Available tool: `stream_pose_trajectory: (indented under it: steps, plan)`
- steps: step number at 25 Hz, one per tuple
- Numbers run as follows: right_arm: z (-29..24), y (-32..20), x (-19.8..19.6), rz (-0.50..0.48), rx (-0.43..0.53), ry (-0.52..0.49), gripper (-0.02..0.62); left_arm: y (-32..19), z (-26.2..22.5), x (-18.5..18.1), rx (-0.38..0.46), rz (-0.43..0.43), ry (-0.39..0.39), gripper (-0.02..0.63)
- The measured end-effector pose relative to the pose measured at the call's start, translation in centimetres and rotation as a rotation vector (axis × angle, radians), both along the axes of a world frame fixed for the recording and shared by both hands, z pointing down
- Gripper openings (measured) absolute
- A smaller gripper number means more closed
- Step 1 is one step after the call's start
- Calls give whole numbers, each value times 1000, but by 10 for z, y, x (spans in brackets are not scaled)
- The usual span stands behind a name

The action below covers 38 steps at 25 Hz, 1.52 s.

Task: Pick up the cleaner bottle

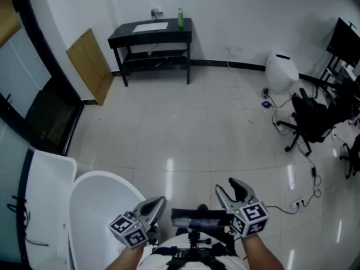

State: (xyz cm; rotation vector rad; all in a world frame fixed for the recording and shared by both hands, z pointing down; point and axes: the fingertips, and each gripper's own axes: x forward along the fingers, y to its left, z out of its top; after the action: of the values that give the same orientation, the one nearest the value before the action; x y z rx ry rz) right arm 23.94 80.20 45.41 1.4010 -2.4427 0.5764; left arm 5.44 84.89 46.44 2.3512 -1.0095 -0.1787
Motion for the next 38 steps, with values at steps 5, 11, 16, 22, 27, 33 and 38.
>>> stream_pose_trajectory:
  steps: [5, 11, 16, 22, 27, 33, 38]
  plan:
    - [7, -39, 32, 12, 1, 0, 221, -40, -2, 25, -1, -2, -4, 0]
    - [1, -84, 65, 15, 5, -21, 222, -84, -17, 62, 11, 13, -17, 0]
    - [-3, -113, 80, 7, 11, -43, 222, -109, -23, 78, 4, 5, -28, 0]
    - [3, -132, 102, 16, 0, -52, 222, -134, -24, 95, 4, 6, -55, 0]
    - [7, -143, 116, 23, -3, -55, 222, -146, -26, 106, 3, 6, -46, 0]
    - [10, -152, 125, 34, -3, -72, 222, -154, -23, 117, -8, 17, -59, 0]
    - [15, -158, 119, 26, -17, -73, 222, -164, -20, 110, -16, 8, -62, 0]
